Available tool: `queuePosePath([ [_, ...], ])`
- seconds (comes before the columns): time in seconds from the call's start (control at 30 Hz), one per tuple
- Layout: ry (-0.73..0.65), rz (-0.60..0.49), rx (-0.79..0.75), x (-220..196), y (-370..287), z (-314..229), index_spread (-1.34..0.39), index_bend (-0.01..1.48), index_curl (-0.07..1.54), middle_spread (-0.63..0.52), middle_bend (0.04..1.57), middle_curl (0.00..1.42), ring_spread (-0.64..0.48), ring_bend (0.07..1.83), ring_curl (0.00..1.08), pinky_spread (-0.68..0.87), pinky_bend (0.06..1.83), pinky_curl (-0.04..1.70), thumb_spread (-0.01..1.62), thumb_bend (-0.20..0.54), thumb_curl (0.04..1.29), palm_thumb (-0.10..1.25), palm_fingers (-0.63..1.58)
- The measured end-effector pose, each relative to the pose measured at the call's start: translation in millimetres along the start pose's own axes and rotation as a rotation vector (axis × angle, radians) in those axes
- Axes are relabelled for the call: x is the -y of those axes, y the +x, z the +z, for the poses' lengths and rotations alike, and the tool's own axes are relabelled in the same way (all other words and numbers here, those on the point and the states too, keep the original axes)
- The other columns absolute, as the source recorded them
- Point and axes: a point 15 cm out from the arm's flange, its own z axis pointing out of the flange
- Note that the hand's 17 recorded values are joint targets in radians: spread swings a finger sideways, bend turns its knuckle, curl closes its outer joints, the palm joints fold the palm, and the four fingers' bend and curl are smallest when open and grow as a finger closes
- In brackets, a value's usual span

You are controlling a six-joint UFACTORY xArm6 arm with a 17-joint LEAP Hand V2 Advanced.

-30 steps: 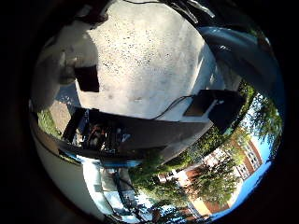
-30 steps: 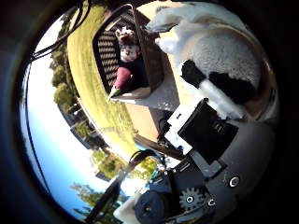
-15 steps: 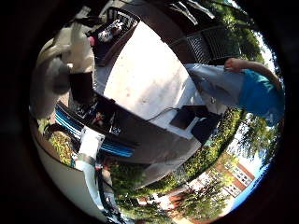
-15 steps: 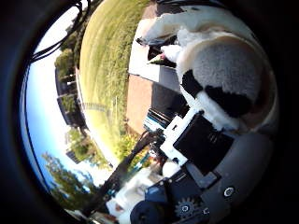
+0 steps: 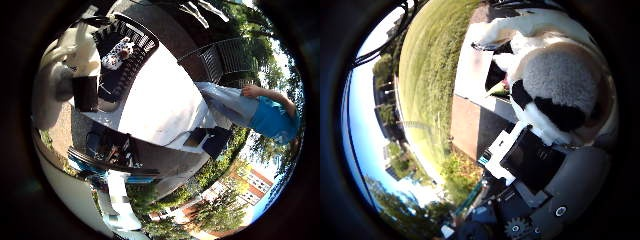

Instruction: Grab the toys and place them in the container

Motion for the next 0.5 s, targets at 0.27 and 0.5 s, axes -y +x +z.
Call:
queuePosePath([
  [0.27,-0.051,-0.089,0.003,24.8,-10.8,71.1,-0.48,0.57,0.07,0.01,0.18,0.58,0.22,0.76,0.44,0.35,1.2,0.67,1.13,-0.028,0.6,0.8,-0.21],
  [0.5,-0.013,-0.109,0.018,26.8,-17.3,53.0,-0.46,0.47,0.11,0.03,0.11,0.46,0.27,0.6,0.35,0.42,1.05,0.57,1.12,-0.028,0.56,0.8,-0.14],
])
